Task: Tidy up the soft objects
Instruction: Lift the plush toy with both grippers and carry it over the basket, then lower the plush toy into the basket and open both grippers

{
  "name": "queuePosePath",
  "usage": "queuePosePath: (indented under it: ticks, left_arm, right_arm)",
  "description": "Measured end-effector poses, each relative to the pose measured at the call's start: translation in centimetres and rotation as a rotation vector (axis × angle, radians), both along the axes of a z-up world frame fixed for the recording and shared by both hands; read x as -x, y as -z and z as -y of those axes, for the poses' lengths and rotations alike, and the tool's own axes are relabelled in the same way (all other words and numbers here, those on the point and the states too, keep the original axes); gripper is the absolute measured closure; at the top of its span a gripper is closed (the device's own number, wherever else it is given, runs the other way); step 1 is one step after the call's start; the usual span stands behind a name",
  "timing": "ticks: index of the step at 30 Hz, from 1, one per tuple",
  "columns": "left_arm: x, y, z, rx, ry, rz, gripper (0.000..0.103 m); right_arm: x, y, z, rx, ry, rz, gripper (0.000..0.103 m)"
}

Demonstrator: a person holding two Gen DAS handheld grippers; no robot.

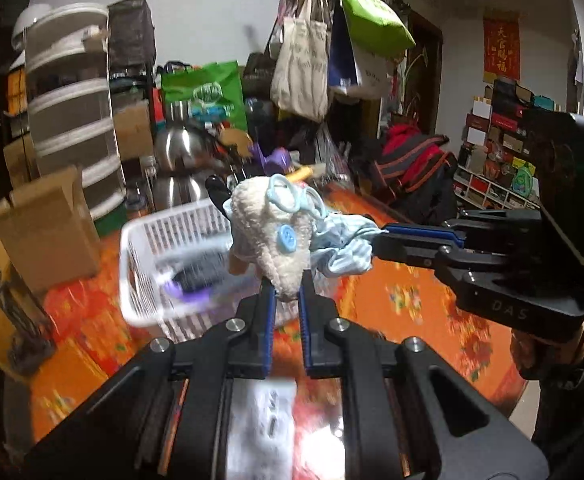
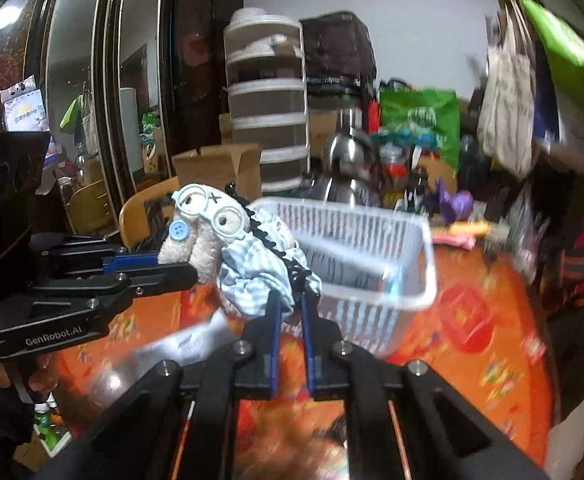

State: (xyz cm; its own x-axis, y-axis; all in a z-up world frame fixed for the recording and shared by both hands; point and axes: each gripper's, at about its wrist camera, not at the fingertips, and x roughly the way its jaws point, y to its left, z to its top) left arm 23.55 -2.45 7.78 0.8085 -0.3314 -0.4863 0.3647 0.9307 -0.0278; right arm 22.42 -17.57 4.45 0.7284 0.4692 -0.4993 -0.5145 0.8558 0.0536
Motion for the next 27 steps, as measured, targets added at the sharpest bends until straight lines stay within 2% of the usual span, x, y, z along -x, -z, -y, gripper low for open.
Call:
queuePosePath:
  ticks: [4,9,15,21,22,24,25,26,27]
  left_arm:
    - [-3.1,-2.9,-0.2,0.005,-0.01,0.022,0.094]
    - [-9.0,-3.5,-0.5,0.004,-0.043,-0.01,0.094]
    - [-15.7,0.2,0.3,0.021,-0.061,-0.115,0.094]
    - [-19.0,4.4,1.8,-0.014,-0.096,-0.175,0.092]
    - [-19.3,5.0,1.8,-0.021,-0.107,-0.179,0.087]
    - [-20.0,6.2,1.5,-0.014,-0.13,-0.202,0.069]
    - [-19.7,6.7,1.3,-0.011,-0.138,-0.203,0.051]
    - [-19.7,7.0,0.9,-0.008,-0.156,-0.195,0.038]
    - [-19.6,7.2,0.6,-0.003,-0.166,-0.19,0.035]
  right_arm:
    - [-2.2,-3.0,-0.5,0.025,0.018,0.044,0.095]
    - [-6.4,-5.0,-0.9,0.067,0.05,0.06,0.095]
    - [-12.1,-3.3,-1.4,0.127,0.083,0.029,0.095]
    - [-15.6,0.7,-0.9,0.179,0.118,-0.032,0.095]
    - [-16.0,1.2,-0.7,0.182,0.122,-0.042,0.095]
    - [-16.5,2.3,-0.3,0.206,0.14,-0.047,0.095]
    - [-16.7,2.6,-0.1,0.214,0.151,-0.047,0.095]
    - [-16.8,2.9,0.2,0.206,0.158,-0.052,0.094]
    - [-16.9,3.1,0.6,0.19,0.159,-0.062,0.086]
